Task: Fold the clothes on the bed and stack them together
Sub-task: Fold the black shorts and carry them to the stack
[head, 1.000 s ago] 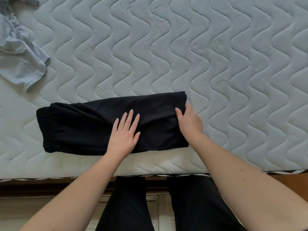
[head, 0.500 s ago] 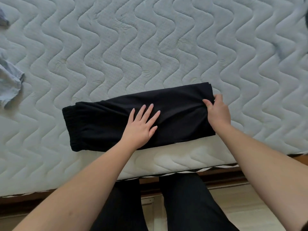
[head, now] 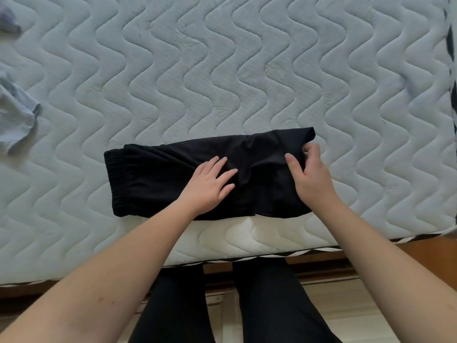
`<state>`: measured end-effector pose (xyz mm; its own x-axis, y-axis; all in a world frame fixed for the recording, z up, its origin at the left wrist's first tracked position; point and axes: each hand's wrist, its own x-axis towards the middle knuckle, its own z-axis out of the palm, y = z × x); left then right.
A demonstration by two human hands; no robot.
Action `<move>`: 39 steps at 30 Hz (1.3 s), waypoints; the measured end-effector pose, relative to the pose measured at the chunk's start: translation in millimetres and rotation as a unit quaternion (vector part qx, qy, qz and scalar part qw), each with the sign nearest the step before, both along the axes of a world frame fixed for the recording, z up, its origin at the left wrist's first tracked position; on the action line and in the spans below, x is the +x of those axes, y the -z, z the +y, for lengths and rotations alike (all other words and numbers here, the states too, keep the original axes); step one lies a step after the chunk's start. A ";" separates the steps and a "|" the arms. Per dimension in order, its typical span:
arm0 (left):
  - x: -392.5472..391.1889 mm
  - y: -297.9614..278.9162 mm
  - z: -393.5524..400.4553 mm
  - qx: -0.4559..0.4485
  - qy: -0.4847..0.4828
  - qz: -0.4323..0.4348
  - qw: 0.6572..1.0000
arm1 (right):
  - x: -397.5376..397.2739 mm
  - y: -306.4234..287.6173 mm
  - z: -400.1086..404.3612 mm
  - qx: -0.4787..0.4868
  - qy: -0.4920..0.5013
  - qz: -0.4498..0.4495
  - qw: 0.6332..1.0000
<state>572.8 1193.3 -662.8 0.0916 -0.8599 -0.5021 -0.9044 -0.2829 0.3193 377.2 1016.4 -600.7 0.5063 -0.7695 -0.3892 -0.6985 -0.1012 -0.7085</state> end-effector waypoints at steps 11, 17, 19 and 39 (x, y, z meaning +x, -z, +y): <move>140.0 5.7 70.7 0.026 -0.118 -0.105 0.987 | 88.9 -33.8 72.1 -0.025 -0.116 -0.030 0.993; 142.5 9.2 104.9 0.007 -0.044 -0.129 0.991 | 144.1 -42.4 109.6 -0.029 -0.140 -0.027 0.989; 138.3 11.8 115.4 0.015 -0.038 -0.124 0.991 | 163.7 -41.4 123.7 -0.023 -0.152 -0.013 0.988; 208.2 -11.6 166.8 -0.173 -0.610 0.157 0.757 | 272.0 -29.2 206.0 -0.029 -0.234 0.043 0.971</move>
<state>780.9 1360.1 -651.2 0.8467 -0.3167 -0.4275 0.0982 -0.6967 0.7107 649.1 1222.4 -571.5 0.7735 -0.4849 -0.4082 -0.6226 -0.4601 -0.6330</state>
